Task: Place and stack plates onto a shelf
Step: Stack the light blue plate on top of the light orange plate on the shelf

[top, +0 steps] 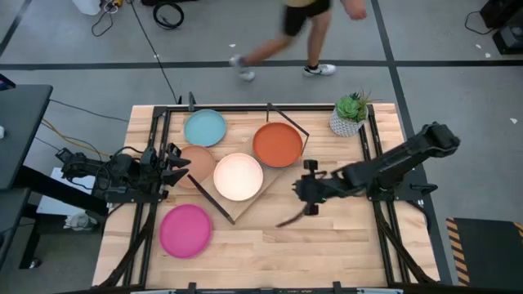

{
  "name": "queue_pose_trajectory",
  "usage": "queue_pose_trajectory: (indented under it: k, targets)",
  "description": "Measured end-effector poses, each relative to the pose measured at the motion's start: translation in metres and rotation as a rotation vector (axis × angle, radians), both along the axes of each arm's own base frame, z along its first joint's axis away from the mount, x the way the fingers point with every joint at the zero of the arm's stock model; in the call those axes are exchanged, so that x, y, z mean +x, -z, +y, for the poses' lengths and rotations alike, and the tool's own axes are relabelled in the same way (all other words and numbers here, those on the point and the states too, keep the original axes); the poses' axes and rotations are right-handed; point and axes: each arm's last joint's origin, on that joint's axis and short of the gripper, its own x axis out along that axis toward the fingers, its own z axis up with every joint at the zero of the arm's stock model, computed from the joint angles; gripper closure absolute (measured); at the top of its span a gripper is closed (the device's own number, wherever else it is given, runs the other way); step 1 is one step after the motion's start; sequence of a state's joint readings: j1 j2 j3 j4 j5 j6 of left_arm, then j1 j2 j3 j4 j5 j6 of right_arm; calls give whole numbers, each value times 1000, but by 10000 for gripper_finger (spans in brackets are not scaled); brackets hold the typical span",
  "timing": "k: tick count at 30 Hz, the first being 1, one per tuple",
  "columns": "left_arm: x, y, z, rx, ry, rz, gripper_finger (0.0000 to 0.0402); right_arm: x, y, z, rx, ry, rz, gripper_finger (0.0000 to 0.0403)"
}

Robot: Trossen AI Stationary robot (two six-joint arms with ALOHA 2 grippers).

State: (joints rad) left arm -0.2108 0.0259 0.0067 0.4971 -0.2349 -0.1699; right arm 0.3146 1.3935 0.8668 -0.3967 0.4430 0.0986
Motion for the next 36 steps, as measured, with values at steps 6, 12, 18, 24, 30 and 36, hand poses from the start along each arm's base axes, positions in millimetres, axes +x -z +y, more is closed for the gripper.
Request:
queue_pose_trajectory:
  k: [6,12,18,24,30,36]
  targets:
    - [0,0,0,-3,1,-3,256,-29,18,3,-32,-102,-220,332]
    - [-1,-2,0,-6,1,-18,256,-49,29,-5,-25,-123,-295,332]
    - [-2,-4,0,-4,-3,-43,256,-63,47,-8,-13,-139,-344,332]
    - [-4,-6,6,-92,-161,-59,256,-72,59,-7,-27,-182,-382,332]
    - [-8,-15,14,-218,-417,-18,256,-78,67,-6,-21,-204,-403,332]
    - [-12,-50,20,-267,-557,111,258,-84,71,-5,0,-238,-467,332]
